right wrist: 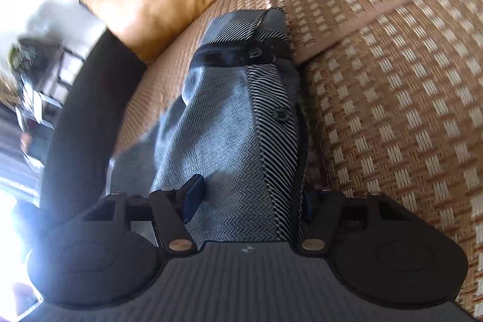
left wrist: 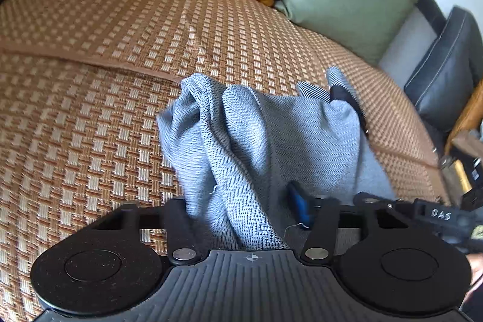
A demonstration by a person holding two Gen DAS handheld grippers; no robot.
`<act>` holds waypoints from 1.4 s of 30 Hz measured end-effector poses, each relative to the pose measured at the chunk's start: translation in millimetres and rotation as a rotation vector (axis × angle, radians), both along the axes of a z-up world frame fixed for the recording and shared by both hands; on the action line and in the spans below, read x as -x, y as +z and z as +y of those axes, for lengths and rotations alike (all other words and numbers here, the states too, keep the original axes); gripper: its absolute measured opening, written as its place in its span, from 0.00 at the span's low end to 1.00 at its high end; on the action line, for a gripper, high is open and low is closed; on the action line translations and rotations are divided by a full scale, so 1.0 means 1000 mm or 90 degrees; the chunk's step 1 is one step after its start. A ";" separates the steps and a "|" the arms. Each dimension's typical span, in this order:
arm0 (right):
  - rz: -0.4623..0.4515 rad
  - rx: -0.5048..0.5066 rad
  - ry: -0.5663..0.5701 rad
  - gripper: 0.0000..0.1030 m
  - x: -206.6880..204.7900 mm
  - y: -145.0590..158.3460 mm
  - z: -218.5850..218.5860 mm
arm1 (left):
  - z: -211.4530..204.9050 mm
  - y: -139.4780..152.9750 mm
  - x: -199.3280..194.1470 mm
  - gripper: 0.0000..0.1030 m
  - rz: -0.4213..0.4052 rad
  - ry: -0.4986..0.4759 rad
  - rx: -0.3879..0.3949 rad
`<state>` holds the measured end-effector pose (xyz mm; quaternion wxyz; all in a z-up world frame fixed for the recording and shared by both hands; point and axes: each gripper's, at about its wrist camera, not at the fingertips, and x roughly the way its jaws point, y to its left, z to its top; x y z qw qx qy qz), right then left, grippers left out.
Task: Fold clothes
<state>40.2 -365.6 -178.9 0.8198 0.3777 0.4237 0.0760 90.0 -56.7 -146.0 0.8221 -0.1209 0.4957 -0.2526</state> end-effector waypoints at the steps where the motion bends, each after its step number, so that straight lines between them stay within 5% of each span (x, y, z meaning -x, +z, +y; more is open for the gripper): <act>1: -0.001 0.015 0.010 0.36 0.000 0.003 0.002 | 0.001 0.000 0.001 0.26 0.010 0.008 0.015; 3: -0.014 0.004 0.020 0.28 0.006 0.011 0.001 | 0.004 0.001 0.002 0.21 0.030 0.022 0.044; 16: -0.138 -0.008 0.007 0.26 0.033 0.087 -0.055 | -0.080 0.093 -0.009 0.19 -0.040 -0.030 0.091; 25: -0.233 0.116 -0.058 0.26 0.012 0.163 -0.178 | -0.234 0.136 -0.091 0.19 -0.096 -0.075 0.174; 29: -0.266 0.195 -0.061 0.27 -0.031 0.184 -0.237 | -0.298 0.127 -0.145 0.21 -0.126 -0.080 0.173; 31: -0.268 0.217 -0.069 0.29 -0.058 0.174 -0.269 | -0.327 0.102 -0.170 0.31 -0.135 -0.075 0.144; 32: -0.254 0.222 -0.083 0.36 -0.073 0.159 -0.285 | -0.341 0.089 -0.183 0.54 -0.140 -0.073 0.129; 33: -0.237 0.225 -0.099 0.47 -0.088 0.142 -0.302 | -0.355 0.076 -0.196 0.62 -0.144 -0.071 0.113; 34: -0.204 0.223 -0.123 0.53 -0.100 0.119 -0.316 | -0.366 0.053 -0.208 0.63 -0.130 -0.063 0.059; 36: -0.119 0.226 -0.172 0.55 -0.120 0.071 -0.340 | -0.373 0.012 -0.221 0.41 -0.095 -0.073 -0.039; 38: -0.075 0.237 -0.184 0.51 -0.121 0.041 -0.351 | -0.359 0.005 -0.215 0.48 -0.109 -0.079 -0.043; 42: -0.116 0.220 -0.176 0.57 -0.094 0.034 -0.358 | -0.339 0.015 -0.199 0.56 -0.143 -0.072 -0.039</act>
